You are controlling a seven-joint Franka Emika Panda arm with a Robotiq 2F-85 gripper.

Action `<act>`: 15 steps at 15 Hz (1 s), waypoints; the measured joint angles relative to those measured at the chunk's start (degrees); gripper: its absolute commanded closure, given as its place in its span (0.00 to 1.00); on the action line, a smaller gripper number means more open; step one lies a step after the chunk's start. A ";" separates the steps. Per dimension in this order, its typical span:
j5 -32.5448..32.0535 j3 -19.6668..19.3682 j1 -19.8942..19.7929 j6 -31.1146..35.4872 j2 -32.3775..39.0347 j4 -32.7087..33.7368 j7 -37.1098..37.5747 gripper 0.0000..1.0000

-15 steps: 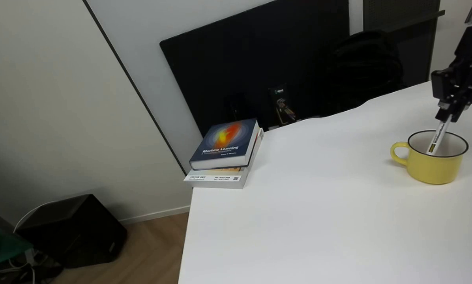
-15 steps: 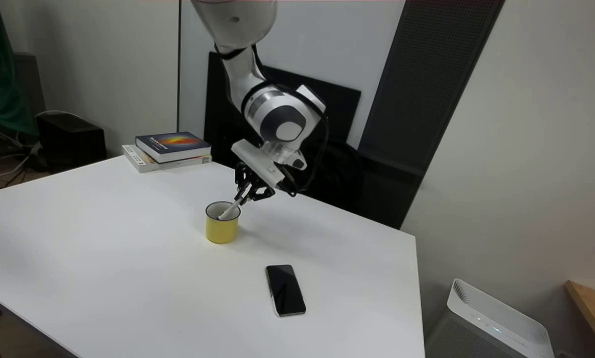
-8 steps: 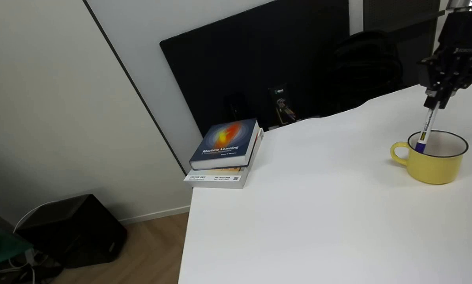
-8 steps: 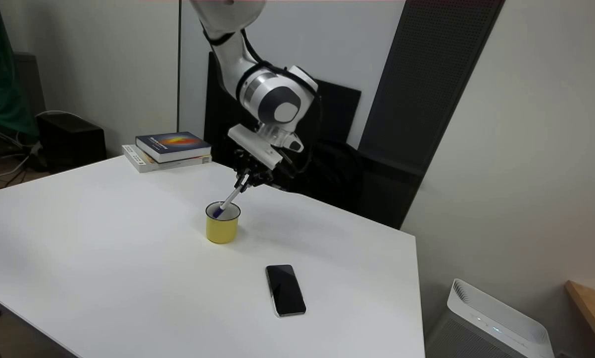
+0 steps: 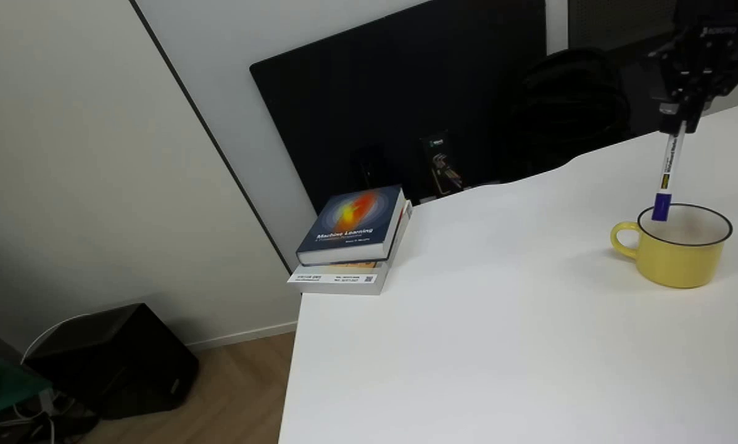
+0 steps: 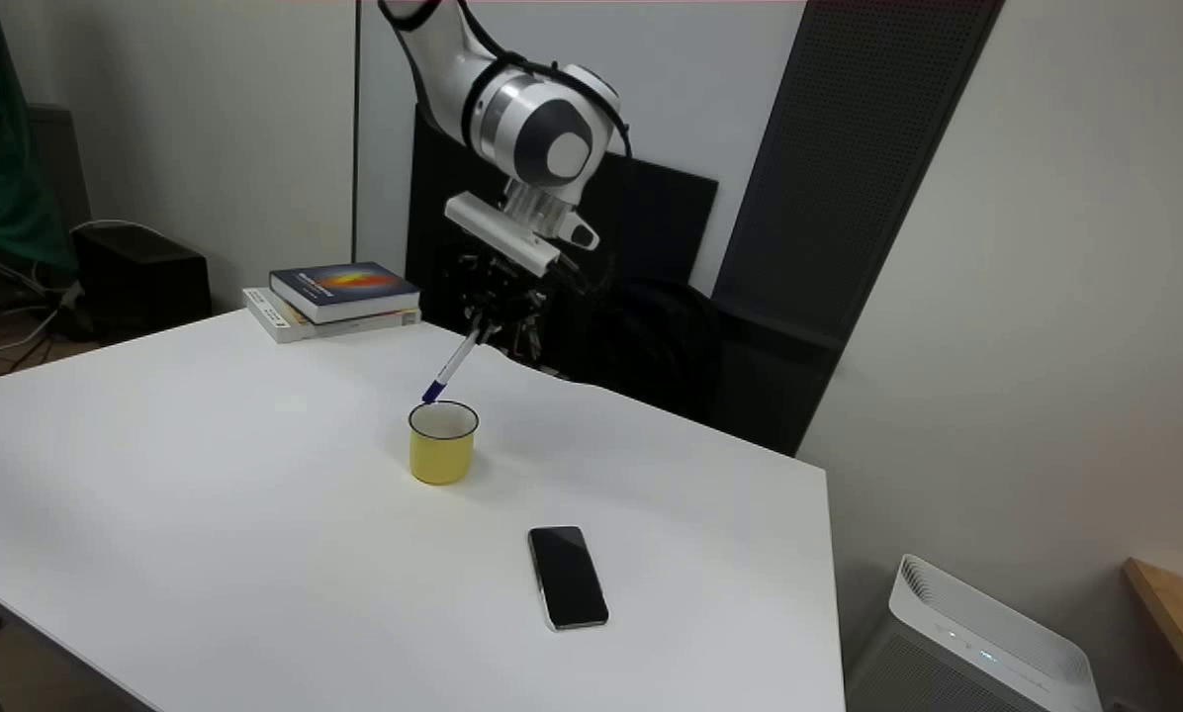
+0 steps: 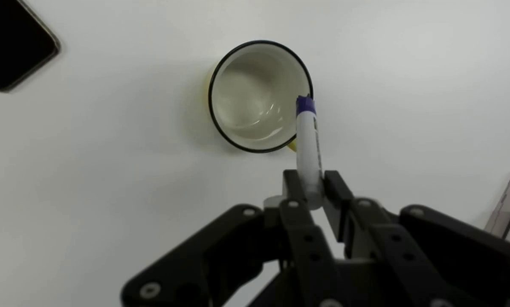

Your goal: Pick the marker from the cup and put it on the table

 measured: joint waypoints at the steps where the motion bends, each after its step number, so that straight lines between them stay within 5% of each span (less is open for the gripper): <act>1: -0.93 -0.36 0.41 -1.82 -0.73 0.11 0.85 0.95; 15: -2.43 -4.06 -0.99 -18.51 -7.27 -10.15 2.89 0.95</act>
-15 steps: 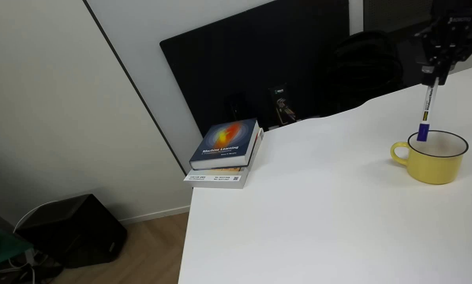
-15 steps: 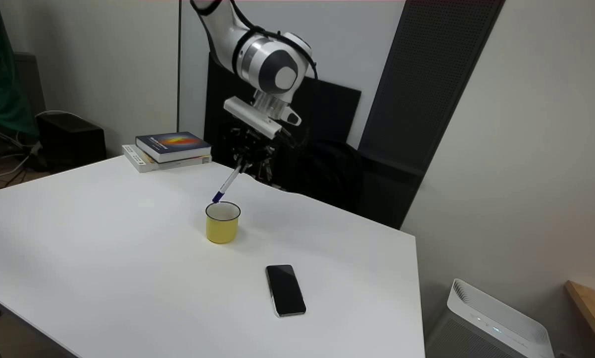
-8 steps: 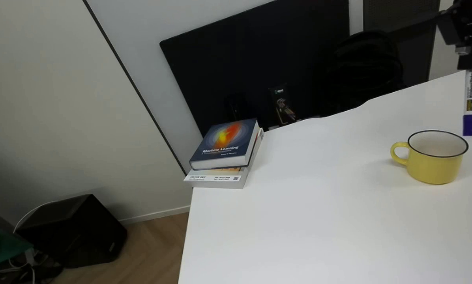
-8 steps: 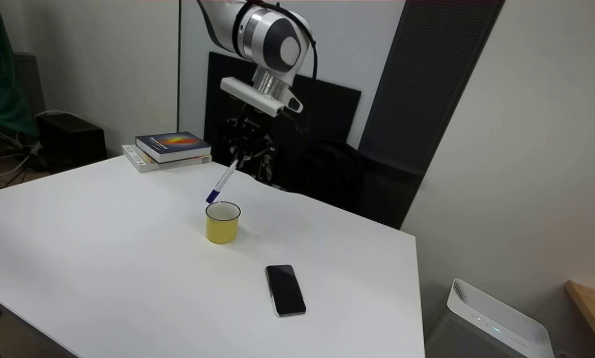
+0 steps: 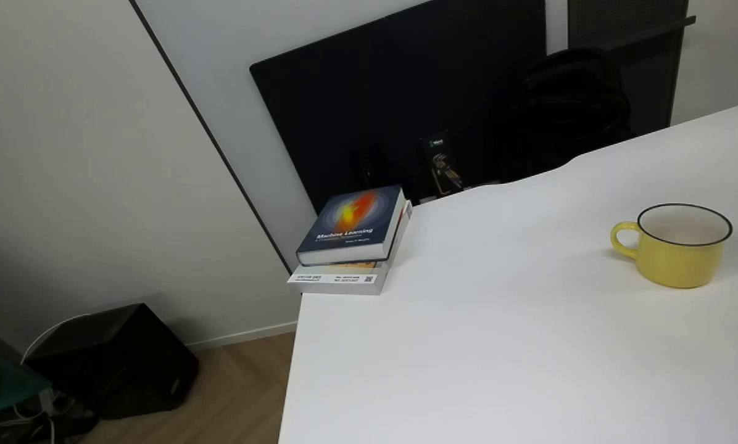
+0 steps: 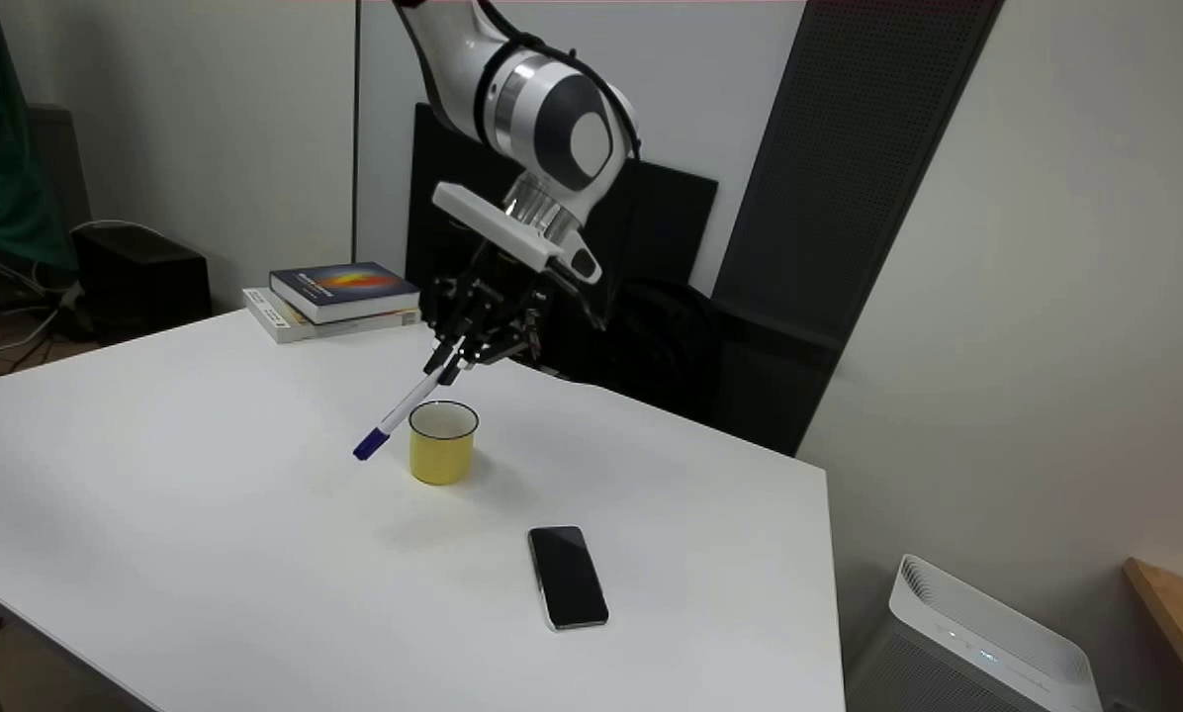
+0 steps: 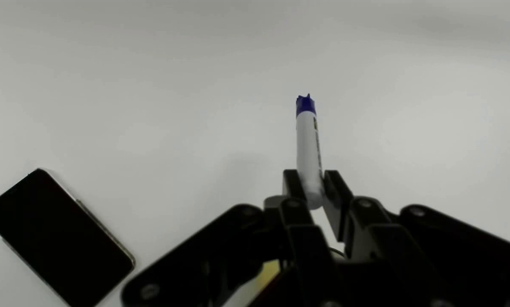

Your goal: Pick the marker from the cup and put it on the table

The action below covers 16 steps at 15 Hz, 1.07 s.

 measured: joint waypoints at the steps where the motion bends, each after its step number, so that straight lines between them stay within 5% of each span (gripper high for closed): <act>1: 0.26 -0.19 -0.20 -0.34 0.64 -0.47 0.01 0.95; 14: 0.73 -2.30 -1.43 -4.32 13.17 -1.03 0.17 0.95; 15: 0.73 -2.37 -1.50 -4.33 13.67 -1.02 0.22 0.60; 16: 0.71 -2.48 -1.53 -4.32 14.08 -0.99 0.25 0.56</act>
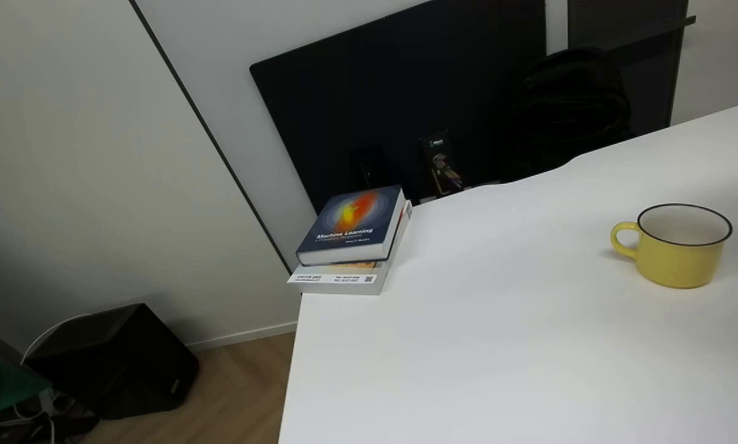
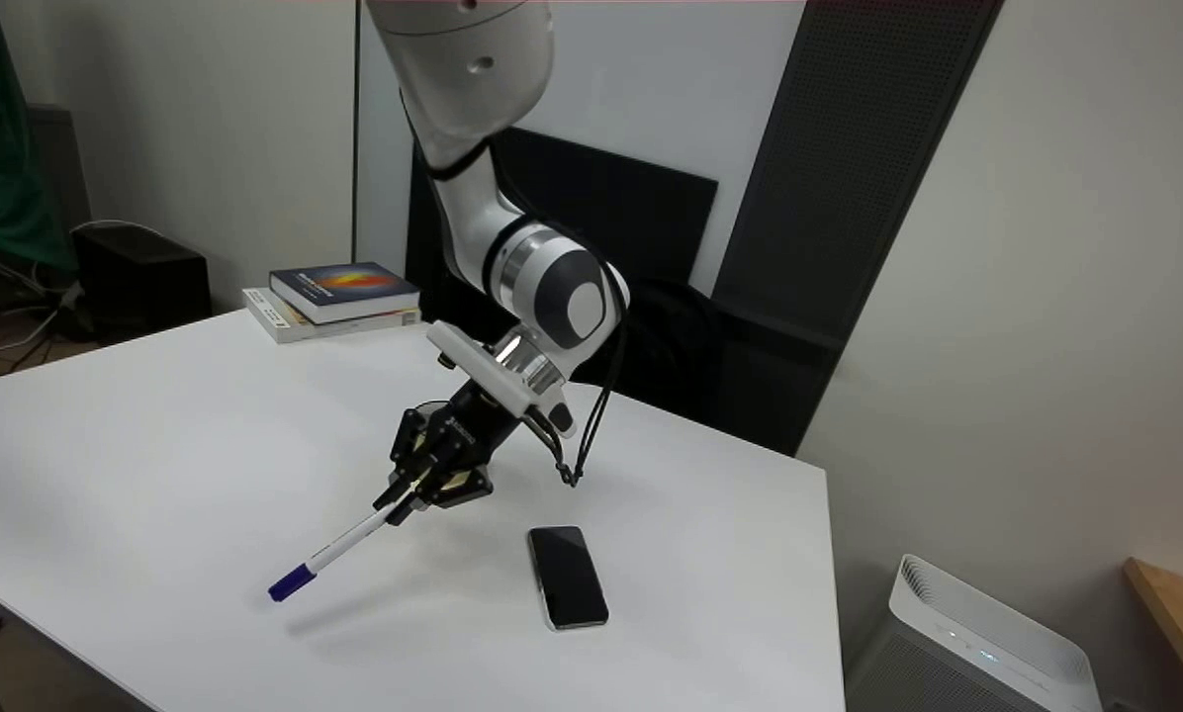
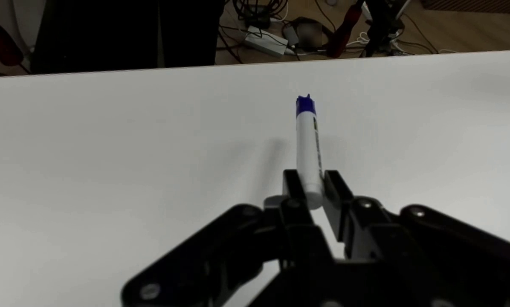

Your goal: Pick the marker from the cup and put it on the table

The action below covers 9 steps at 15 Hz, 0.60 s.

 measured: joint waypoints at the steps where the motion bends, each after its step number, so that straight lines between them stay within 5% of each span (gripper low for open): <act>1: -0.02 -0.09 0.00 0.00 0.32 0.03 0.04 0.51; 9: -0.54 -0.19 0.60 2.64 0.58 0.07 0.19 0.01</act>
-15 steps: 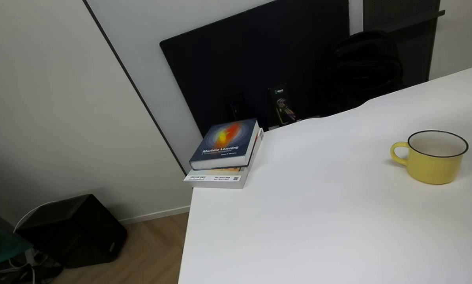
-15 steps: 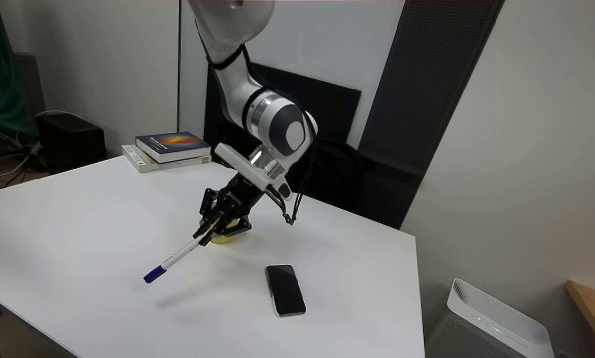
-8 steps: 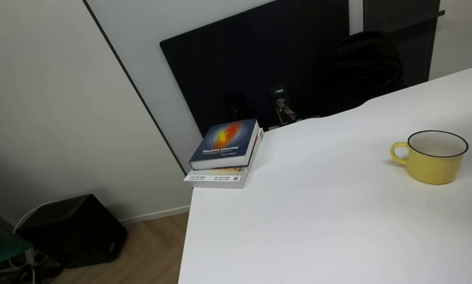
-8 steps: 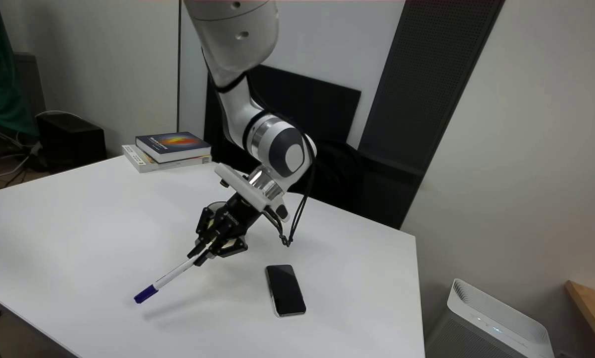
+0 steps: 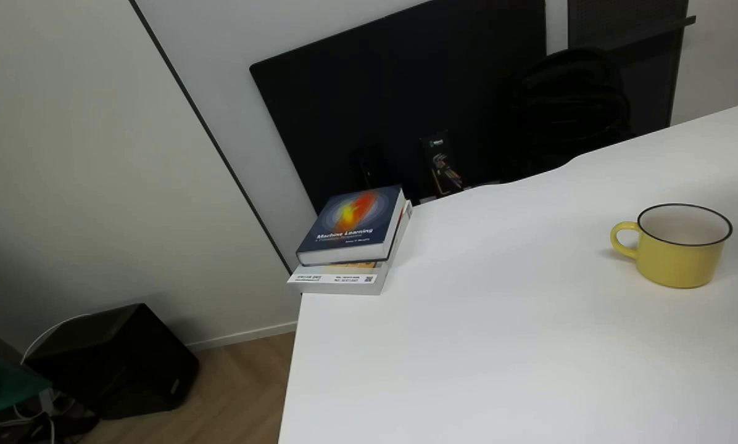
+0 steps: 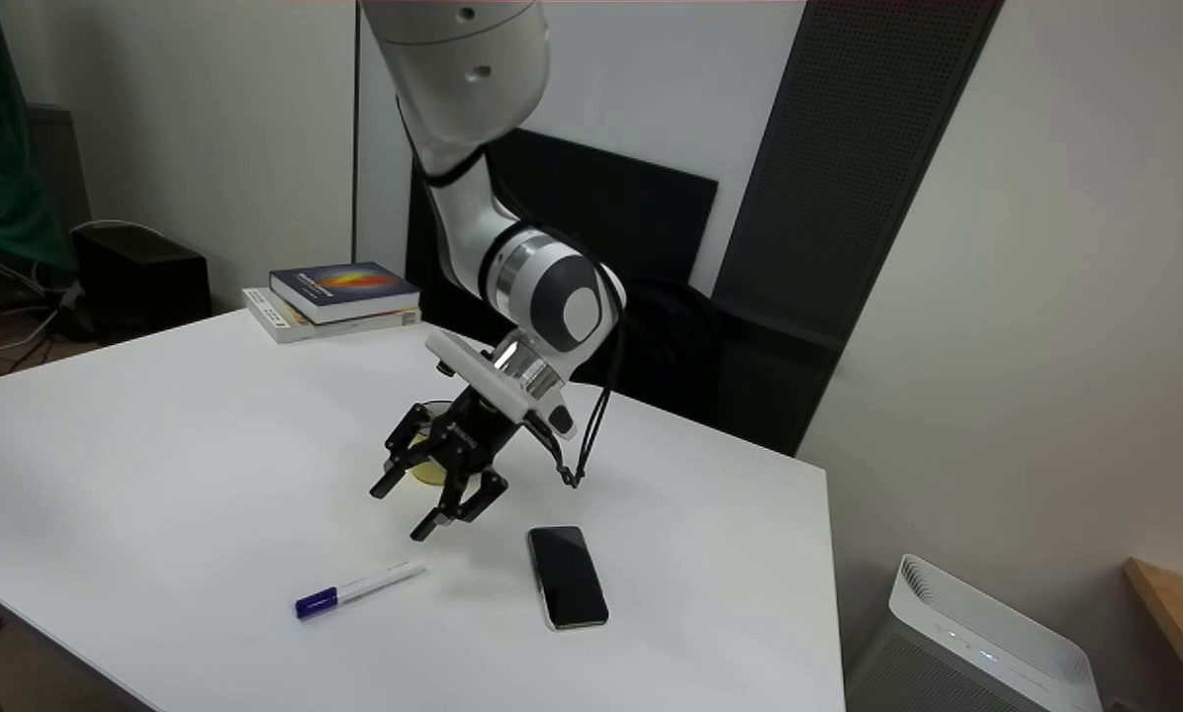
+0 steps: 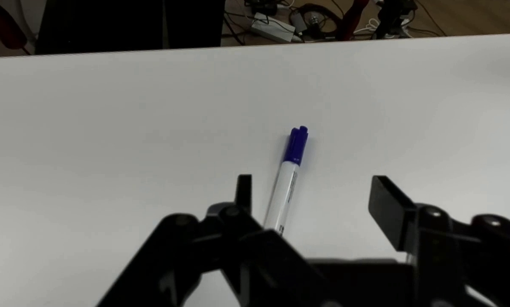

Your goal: Pick the marker from the cup and put it on the table

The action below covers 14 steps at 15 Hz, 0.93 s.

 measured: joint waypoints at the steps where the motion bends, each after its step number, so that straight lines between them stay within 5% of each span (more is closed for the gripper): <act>1: -0.34 0.00 0.29 1.19 -0.18 -0.03 0.01 0.00; 9: -0.94 0.97 2.00 10.83 -5.03 -2.05 -0.62 0.00; 14: -1.77 2.03 2.23 23.04 -9.82 -7.44 -2.54 0.00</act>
